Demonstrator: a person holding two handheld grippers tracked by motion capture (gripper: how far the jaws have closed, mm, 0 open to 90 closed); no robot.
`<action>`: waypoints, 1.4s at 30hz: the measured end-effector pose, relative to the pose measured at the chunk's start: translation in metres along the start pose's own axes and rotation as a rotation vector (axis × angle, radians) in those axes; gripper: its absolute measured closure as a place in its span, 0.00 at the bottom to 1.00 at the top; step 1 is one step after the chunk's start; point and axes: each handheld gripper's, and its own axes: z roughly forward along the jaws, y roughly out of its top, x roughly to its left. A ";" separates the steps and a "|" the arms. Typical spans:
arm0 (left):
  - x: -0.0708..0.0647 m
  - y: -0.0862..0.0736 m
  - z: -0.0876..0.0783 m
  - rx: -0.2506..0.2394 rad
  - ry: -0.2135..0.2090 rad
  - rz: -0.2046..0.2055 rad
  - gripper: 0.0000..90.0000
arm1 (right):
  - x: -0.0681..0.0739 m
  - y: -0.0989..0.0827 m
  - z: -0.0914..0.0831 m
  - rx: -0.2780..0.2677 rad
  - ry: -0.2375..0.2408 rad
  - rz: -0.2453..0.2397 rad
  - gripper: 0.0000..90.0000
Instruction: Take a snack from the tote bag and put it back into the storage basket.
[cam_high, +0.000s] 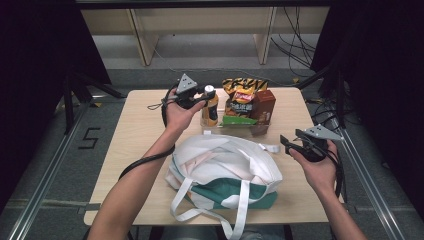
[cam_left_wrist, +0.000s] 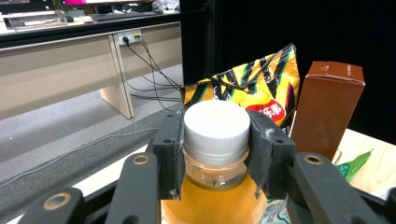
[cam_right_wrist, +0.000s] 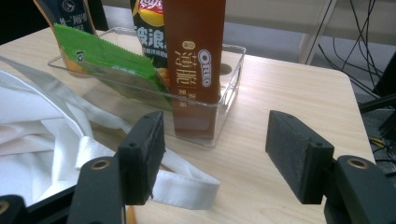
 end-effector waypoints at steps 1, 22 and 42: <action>0.000 -0.001 0.000 0.001 0.000 -0.002 0.66 | -0.001 0.000 0.000 0.003 0.003 -0.016 0.42; 0.002 -0.015 0.005 0.049 0.004 -0.008 0.66 | 0.000 0.000 0.000 0.014 0.006 -0.017 0.42; 0.005 -0.028 0.008 0.094 0.002 -0.025 0.65 | -0.002 0.000 0.001 0.014 0.005 -0.045 0.42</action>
